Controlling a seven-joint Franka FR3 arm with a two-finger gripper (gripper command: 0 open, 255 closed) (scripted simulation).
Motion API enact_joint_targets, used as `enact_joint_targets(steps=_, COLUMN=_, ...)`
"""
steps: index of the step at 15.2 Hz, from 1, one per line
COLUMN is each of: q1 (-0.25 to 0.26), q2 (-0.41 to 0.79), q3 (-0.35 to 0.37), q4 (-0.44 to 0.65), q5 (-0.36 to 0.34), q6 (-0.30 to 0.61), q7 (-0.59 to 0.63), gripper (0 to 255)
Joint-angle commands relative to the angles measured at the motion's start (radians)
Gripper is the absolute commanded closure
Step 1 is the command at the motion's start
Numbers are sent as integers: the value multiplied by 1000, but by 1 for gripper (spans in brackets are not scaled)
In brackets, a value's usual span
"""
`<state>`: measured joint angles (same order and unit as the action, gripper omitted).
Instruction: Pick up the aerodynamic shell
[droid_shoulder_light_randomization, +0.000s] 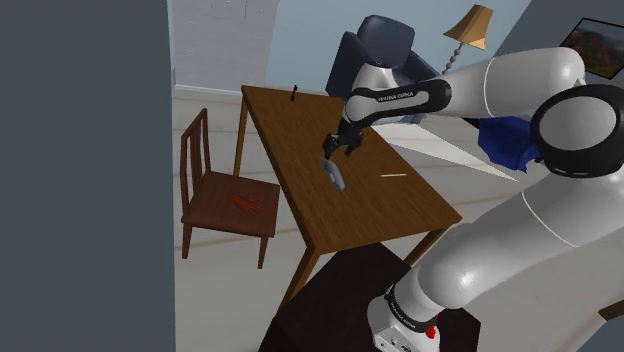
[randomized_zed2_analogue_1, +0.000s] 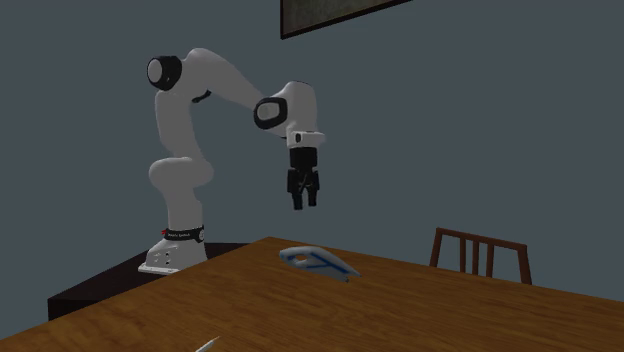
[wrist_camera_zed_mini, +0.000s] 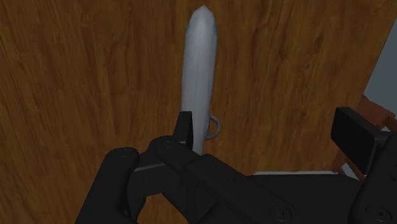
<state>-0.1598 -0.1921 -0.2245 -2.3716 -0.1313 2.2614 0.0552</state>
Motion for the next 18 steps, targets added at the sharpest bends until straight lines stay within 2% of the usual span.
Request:
enact_joint_targets(steps=1, q1=-10, q2=70, q3=-18, q4=19, q5=7, q6=47, q7=-12, gripper=0)
enact_joint_targets(steps=7, q1=-45, q2=287, q3=-58, q4=118, q5=57, q6=149, q7=-66, gripper=0)
enact_joint_targets(steps=15, q1=-52, q2=367, q3=-53, q4=96, q5=82, q6=248, q7=-78, gripper=0)
enact_joint_targets(steps=17, q1=-52, q2=367, q3=-53, q4=96, q5=82, q6=248, q7=-78, gripper=0)
enact_joint_targets(steps=18, q1=-52, q2=367, q3=-53, q4=96, q5=83, q6=248, q7=-78, gripper=255)
